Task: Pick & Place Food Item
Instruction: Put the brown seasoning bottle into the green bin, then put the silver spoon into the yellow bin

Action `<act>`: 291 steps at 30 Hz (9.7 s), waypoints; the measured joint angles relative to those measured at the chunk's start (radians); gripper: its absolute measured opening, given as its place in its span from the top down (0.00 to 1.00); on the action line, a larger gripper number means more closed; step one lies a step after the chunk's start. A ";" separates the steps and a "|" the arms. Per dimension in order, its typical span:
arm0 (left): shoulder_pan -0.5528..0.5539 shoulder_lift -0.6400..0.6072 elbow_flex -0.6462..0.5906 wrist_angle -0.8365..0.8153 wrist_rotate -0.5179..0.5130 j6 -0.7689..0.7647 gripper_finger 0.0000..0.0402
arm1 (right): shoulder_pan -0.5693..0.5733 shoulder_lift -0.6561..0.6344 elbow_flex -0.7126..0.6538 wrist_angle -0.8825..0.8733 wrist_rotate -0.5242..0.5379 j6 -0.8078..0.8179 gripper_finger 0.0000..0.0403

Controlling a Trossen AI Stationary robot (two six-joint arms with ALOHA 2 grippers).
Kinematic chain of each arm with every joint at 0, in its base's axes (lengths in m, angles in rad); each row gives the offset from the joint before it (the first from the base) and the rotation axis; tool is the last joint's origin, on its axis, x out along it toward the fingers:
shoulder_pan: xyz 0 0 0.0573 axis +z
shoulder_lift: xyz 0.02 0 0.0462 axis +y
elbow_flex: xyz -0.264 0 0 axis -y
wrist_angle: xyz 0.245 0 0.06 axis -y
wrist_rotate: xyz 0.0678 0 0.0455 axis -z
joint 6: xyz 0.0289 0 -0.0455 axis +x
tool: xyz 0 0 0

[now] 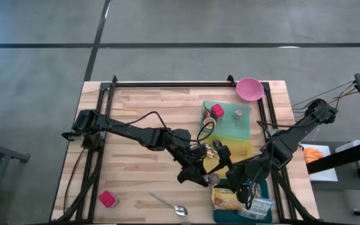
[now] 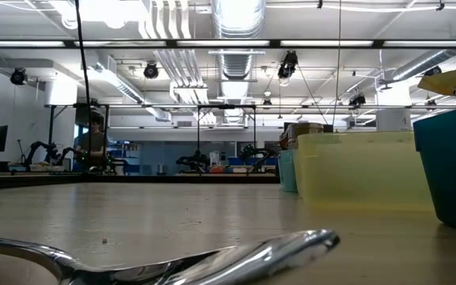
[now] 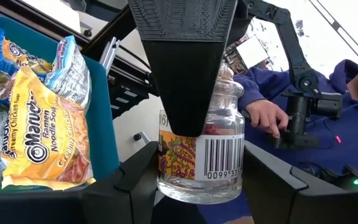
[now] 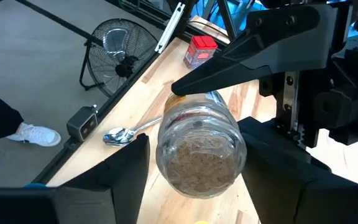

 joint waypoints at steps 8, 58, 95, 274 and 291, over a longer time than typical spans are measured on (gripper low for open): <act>0.000 0.000 0.000 -0.001 -0.003 -0.002 0.52 | 0.001 0.000 0.000 0.000 0.001 0.000 0.58; 0.015 -0.333 -0.006 -0.536 -0.609 0.198 0.06 | -0.096 -0.139 -0.001 -0.263 0.031 0.624 0.58; -0.042 -0.956 -0.695 -0.274 -0.579 0.375 0.06 | -0.652 -0.171 -0.007 -0.864 -0.130 1.198 0.58; -0.400 -0.151 -0.529 -0.194 -0.596 0.609 0.06 | -0.385 -0.335 -0.400 -0.049 -0.102 1.102 0.09; -0.451 -0.041 -0.529 -0.125 -0.622 0.582 0.27 | -0.360 -0.341 -0.401 0.028 -0.048 1.122 0.09</act>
